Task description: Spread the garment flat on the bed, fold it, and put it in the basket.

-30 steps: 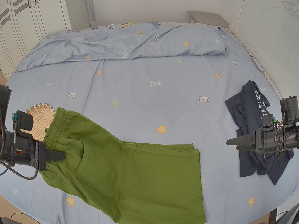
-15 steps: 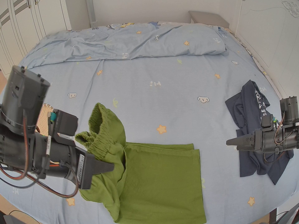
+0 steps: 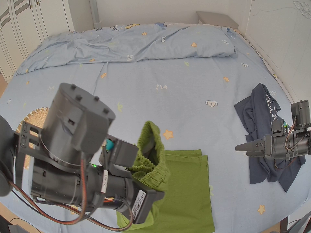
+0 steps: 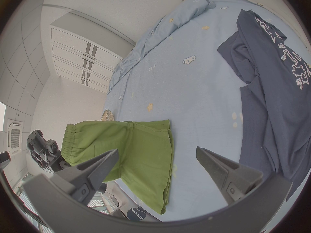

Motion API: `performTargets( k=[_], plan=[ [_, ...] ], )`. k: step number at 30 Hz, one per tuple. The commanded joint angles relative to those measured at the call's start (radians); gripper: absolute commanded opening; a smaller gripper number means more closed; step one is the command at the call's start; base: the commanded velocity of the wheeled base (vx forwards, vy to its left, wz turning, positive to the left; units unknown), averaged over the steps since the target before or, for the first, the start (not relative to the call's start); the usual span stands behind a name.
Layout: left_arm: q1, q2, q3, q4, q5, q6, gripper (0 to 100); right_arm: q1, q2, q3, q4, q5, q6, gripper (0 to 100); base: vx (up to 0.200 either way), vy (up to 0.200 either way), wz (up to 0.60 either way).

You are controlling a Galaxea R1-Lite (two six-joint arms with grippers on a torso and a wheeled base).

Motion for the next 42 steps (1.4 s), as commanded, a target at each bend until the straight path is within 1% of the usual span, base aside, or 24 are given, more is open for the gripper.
performTargets(
  k=[1, 7, 8, 9, 11, 15, 17, 18, 19, 22, 24, 25, 27, 28, 30, 31, 32, 33, 35, 36, 37, 38, 40, 42],
  plan=[
    [-0.035, 0.072, 0.002, -0.015, 0.001, 0.001, 0, -0.002, 0.003, 0.001, 0.0, 0.001, 0.0, 100, 0.0, 0.0, 0.0],
    [-0.052, 0.111, -0.004, -0.02, -0.001, -0.001, 0, 0.0, 0.019, 0.001, -0.003, 0.001, -0.001, 100, 0.0, 0.0, 0.0],
    [-0.052, 0.111, -0.004, -0.02, -0.001, -0.001, 100, 0.0, 0.019, 0.001, -0.003, 0.001, -0.001, 100, 0.0, 0.0, 0.0],
    [-0.074, 0.132, -0.008, -0.021, 0.001, -0.002, 100, 0.003, 0.025, 0.002, -0.005, 0.001, -0.003, 100, 0.0, 0.0, 0.0],
    [-0.083, 0.141, -0.011, -0.024, 0.002, -0.005, 100, 0.003, 0.028, 0.002, -0.005, 0.001, -0.003, 100, 0.0, 0.0, 0.0],
    [-0.12, 0.218, 0.0, -0.181, 0.062, -0.082, 100, 0.003, 0.034, 0.002, -0.006, 0.001, -0.006, 100, 0.0, 0.0, 0.0],
    [-0.133, 0.246, 0.012, -0.271, 0.078, -0.126, 100, 0.003, 0.034, 0.002, -0.005, 0.001, -0.004, 100, 0.0, 0.0, 0.0],
    [-0.133, 0.246, 0.012, -0.271, 0.078, -0.126, 100, 0.003, 0.034, 0.002, -0.005, 0.001, -0.004, 100, 0.0, 0.0, 0.0],
    [-0.138, 0.255, 0.032, -0.368, 0.078, -0.179, 100, 0.005, 0.035, 0.004, -0.006, 0.001, -0.006, 100, 0.0, 0.0, 0.0],
    [-0.13, 0.255, 0.068, -0.511, 0.071, -0.248, 100, 0.008, 0.035, 0.005, -0.006, 0.001, -0.006, 100, 0.0, 0.0, 0.0],
    [-0.109, 0.247, 0.095, -0.598, 0.074, -0.294, 100, 0.028, 0.031, 0.008, -0.003, 0.002, -0.004, 100, 0.0, 0.0, 0.0],
    [-0.078, 0.244, 0.106, -0.627, 0.07, -0.311, 100, 0.041, 0.025, 0.01, 0.0, 0.004, -0.001, 100, 0.0, 0.0, 0.0],
    [0.026, 0.213, 0.129, -0.662, 0.05, -0.334, 100, 0.097, 0.009, 0.019, 0.001, 0.002, 0.002, 100, 0.0, 0.0, 0.0],
    [0.065, 0.2, 0.138, -0.662, 0.036, -0.337, 100, 0.121, -0.006, 0.024, 0.003, 0.001, 0.003, 100, 0.0, 0.0, 0.0],
    [0.192, 0.154, 0.178, -0.661, -0.038, -0.341, 100, 0.178, -0.061, 0.039, 0.003, 0.002, 0.002, 100, 0.0, 0.0, 0.0],
    [0.192, 0.154, 0.178, -0.661, -0.038, -0.341, 100, 0.178, -0.061, 0.039, 0.003, 0.002, 0.002, 100, 0.0, 0.0, 0.0],
    [0.339, 0.111, 0.241, -0.662, -0.16, -0.34, 100, 0.241, -0.086, 0.044, 0.003, 0.002, 0.002, 100, 0.0, 0.0, 0.0],
    [0.339, 0.111, 0.241, -0.662, -0.16, -0.34, 100, 0.241, -0.086, 0.044, 0.003, 0.002, 0.002, 100, 0.0, 0.0, 0.0],
    [0.486, 0.082, 0.33, -0.672, -0.311, -0.335, 100, 0.316, -0.092, 0.037, 0.0, 0.001, 0.002, 100, 0.0, 0.0, 0.0],
    [0.574, 0.078, 0.379, -0.679, -0.404, -0.326, 100, 0.356, -0.089, 0.03, 0.0, 0.001, 0.002, 100, 0.0, 0.0, 0.0],
    [0.592, 0.078, 0.393, -0.684, -0.424, -0.324, 100, 0.367, -0.087, 0.027, 0.0, 0.001, 0.002, 100, 0.0, 0.0, 0.0],
    [0.638, 0.082, 0.427, -0.698, -0.476, -0.318, 100, 0.41, -0.083, 0.013, 0.001, -0.001, 0.002, 100, 0.0, 0.0, 0.0],
    [0.67, 0.088, 0.465, -0.722, -0.501, -0.309, 100, 0.457, -0.067, -0.01, 0.004, -0.001, 0.003, 100, 0.0, 0.0, 0.0],
    [0.68, 0.117, 0.508, -0.75, -0.507, -0.278, 100, 0.508, -0.012, -0.036, 0.01, -0.009, 0.003, 100, 0.0, 0.0, 0.0]
  ],
)
